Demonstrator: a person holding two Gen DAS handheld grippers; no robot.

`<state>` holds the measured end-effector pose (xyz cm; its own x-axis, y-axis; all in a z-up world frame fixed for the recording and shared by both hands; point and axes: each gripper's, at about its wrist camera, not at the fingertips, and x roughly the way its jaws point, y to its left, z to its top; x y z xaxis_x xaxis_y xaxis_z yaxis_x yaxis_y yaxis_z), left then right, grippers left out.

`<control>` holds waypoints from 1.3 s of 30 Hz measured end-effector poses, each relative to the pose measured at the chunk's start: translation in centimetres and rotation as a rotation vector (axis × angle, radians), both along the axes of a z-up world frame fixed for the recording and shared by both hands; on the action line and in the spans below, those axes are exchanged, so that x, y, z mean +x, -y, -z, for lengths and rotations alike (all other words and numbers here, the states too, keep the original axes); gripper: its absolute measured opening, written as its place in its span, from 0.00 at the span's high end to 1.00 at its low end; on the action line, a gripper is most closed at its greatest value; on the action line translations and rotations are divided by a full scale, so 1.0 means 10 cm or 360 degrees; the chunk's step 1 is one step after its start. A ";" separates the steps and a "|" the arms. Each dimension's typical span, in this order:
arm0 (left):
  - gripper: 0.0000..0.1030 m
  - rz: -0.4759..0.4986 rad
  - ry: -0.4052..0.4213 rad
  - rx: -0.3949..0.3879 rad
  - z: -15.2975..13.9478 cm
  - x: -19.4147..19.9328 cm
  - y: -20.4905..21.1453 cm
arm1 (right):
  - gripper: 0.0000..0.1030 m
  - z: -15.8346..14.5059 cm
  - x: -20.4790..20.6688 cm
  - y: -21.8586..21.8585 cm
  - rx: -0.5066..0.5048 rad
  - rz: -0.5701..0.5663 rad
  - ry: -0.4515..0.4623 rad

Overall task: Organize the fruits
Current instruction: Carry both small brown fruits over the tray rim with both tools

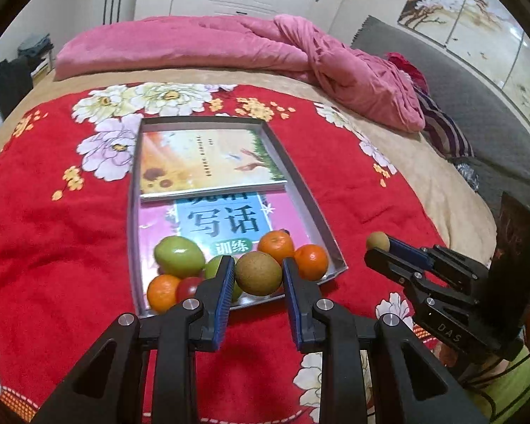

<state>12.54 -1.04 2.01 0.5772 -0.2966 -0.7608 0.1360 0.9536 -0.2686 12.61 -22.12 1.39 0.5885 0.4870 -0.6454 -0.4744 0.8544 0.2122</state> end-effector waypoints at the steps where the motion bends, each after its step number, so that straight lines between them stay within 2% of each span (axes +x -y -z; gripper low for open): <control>1: 0.72 0.0008 -0.0001 0.0008 0.01 0.01 0.03 | 0.77 0.00 0.01 0.00 0.0001 0.0002 0.0001; 17: 0.72 0.0069 -0.0101 0.0106 0.38 0.21 0.33 | 0.77 0.18 0.11 -0.02 -0.0035 -0.0003 -0.0061; 39: 0.72 0.0086 -0.0131 0.0130 0.51 0.30 0.43 | 0.77 0.30 0.13 -0.02 -0.0068 0.0002 -0.0094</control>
